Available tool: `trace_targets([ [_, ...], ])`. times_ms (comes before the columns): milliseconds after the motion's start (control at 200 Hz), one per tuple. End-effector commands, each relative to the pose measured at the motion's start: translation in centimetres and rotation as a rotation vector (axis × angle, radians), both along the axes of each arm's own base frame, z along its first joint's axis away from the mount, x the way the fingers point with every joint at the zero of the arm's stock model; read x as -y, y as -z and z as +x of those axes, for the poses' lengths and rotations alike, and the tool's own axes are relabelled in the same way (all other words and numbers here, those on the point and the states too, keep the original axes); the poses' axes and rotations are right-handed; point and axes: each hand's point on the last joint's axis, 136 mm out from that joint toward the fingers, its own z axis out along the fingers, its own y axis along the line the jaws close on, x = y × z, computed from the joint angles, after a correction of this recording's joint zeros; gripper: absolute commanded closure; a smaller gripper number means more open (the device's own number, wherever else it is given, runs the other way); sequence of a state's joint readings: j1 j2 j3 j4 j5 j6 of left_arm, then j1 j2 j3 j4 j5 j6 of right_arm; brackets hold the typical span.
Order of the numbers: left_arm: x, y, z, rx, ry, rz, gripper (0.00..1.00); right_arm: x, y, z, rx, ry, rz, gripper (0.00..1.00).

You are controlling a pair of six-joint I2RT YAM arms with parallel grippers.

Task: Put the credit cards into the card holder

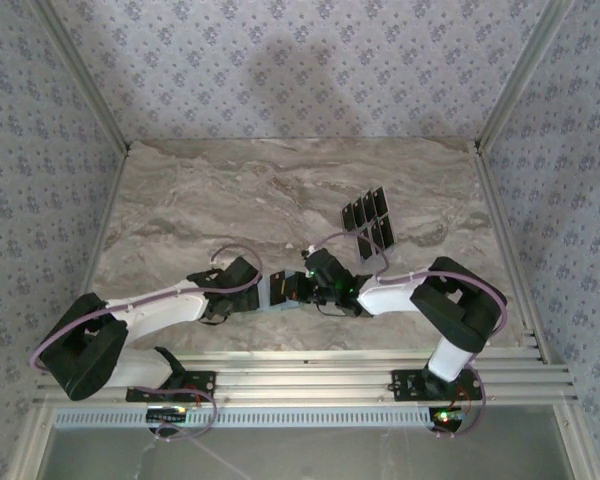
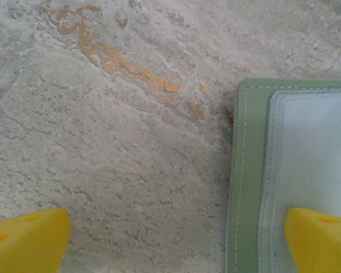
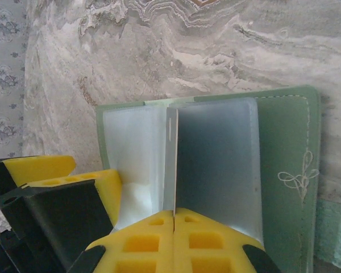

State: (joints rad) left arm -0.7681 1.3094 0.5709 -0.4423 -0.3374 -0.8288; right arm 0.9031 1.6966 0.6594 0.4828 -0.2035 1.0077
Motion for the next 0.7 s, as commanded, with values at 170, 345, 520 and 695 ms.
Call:
trace_targets([
  [170, -1.5, 0.9, -1.2, -0.045, -0.001, 0.073, 0.04, 0.1, 1.2, -0.2, -0.039, -0.008, 0.049, 1.0],
  [345, -1.4, 0.9, -1.1, -0.045, -0.002, 0.074, 0.04, 0.0, 1.1, -0.2, -0.046, -0.022, 0.087, 1.0],
  [520, -1.6, 0.8, -1.1, -0.044, -0.005, 0.086, 0.04, 0.1, 1.2, -0.4, -0.059, -0.032, 0.106, 1.0],
  [695, -2.3, 0.1, -0.9, -0.03, -0.018, 0.123, 0.03, 1.0, 2.2, -0.5, -0.083, -0.008, 0.083, 1.0],
])
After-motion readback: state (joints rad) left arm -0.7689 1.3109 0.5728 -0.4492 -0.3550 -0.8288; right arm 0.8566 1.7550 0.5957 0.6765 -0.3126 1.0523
